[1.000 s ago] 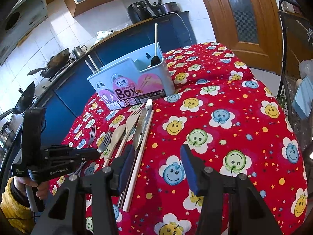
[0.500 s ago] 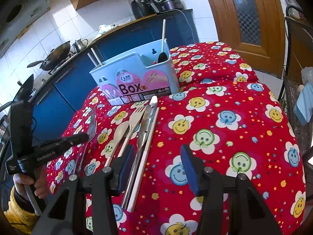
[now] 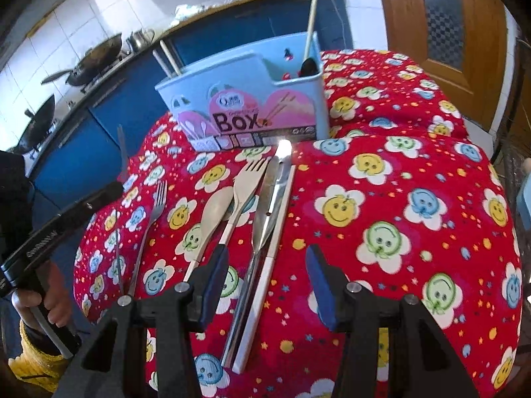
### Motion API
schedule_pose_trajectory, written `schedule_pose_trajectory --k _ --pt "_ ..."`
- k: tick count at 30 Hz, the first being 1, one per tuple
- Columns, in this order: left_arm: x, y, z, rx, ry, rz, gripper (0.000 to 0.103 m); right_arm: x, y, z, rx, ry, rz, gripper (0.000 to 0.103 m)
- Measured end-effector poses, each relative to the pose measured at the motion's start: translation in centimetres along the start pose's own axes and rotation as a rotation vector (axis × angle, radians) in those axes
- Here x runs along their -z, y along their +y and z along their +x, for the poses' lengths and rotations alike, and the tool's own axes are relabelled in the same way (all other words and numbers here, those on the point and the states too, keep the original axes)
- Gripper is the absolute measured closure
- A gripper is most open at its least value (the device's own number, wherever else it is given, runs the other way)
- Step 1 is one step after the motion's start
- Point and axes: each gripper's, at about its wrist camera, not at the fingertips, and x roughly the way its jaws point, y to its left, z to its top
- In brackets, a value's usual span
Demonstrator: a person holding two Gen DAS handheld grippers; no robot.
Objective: Organize utensils
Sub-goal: 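Grasp a silver fork by its handle with the left tool and lift it, then close the right tool on a white chopstick while the left tool holds the fork raised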
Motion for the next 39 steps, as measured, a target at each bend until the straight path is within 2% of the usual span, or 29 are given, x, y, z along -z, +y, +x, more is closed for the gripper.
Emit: schedule_pose_trajectory --k 5,8,15,18,19,21,27,28,35,39 --pt "-0.3 0.5 -0.1 0.016 -0.015 -0.016 0.099 -1.0 0.1 1.0 0.011 0.043 0.004 0.061" --pt "-0.5 0.7 -0.4 0.023 -0.028 -0.028 0.099 -1.4 0.0 0.7 0.015 0.033 0.010 0.067" --pt "-0.9 1.2 -0.4 0.037 -0.050 -0.034 0.099 -2.1 -0.7 2.5 0.017 0.101 0.045 0.070" --pt "-1.0 1.2 -0.6 0.038 -0.054 -0.036 0.099 -2.3 -1.1 3.0 -0.015 0.103 0.073 0.078" --pt "-1.0 1.2 -0.6 0.039 -0.056 -0.037 0.099 -2.4 -1.2 3.1 -0.032 0.101 0.081 0.085" --pt "-1.1 1.1 -0.7 0.040 -0.060 -0.038 0.099 -2.4 -1.4 3.2 -0.050 0.102 0.100 0.086" --pt "-1.2 0.9 -1.1 0.044 -0.075 -0.039 0.099 -2.1 -1.6 2.1 -0.067 0.047 0.107 0.092" --pt "-1.3 0.9 -1.1 0.045 -0.077 -0.039 0.099 -2.1 -1.6 1.9 -0.070 0.035 0.108 0.096" --pt "-1.6 0.2 -1.9 0.050 -0.115 -0.025 0.100 -2.0 -1.4 -1.1 -0.108 -0.101 0.105 0.096" --pt "-1.8 -0.1 -2.2 0.052 -0.124 -0.020 0.100 -1.9 -0.9 -2.1 -0.099 -0.144 0.084 0.096"
